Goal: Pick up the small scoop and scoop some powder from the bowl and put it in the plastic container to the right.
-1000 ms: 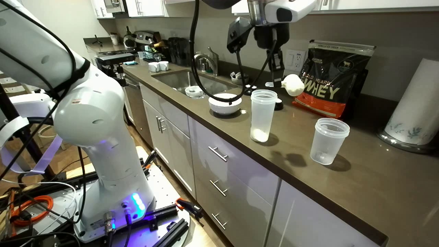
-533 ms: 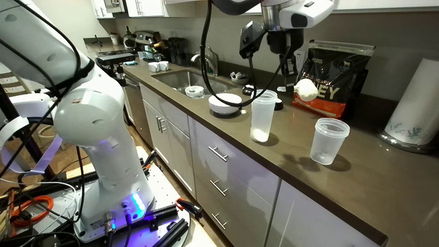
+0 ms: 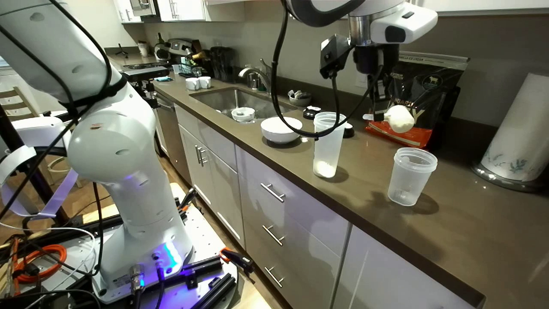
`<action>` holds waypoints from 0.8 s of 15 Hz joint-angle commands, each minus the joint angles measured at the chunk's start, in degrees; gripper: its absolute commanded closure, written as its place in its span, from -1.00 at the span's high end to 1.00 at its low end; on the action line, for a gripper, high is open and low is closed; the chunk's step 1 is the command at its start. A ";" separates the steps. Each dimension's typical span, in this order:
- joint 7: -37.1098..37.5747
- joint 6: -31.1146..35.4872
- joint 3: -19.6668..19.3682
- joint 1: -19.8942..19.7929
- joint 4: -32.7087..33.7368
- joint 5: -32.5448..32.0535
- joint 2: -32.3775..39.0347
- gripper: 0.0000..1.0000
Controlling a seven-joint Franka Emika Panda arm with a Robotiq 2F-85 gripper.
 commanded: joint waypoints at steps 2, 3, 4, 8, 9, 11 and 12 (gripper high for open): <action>3.38 1.72 0.55 -0.53 2.77 -1.18 2.95 -0.93; 1.16 0.63 -0.11 0.09 1.52 -0.12 1.63 -0.93; 1.23 0.66 -0.12 0.10 1.60 -0.12 1.80 -0.89; 1.23 0.64 -0.13 0.11 1.56 -0.12 1.80 -0.89; 1.23 0.64 -0.13 0.11 1.56 -0.12 1.80 -0.89; 1.23 0.64 -0.13 0.11 1.56 -0.12 1.80 -0.89; 1.23 0.64 -0.13 0.11 1.56 -0.12 1.80 -0.89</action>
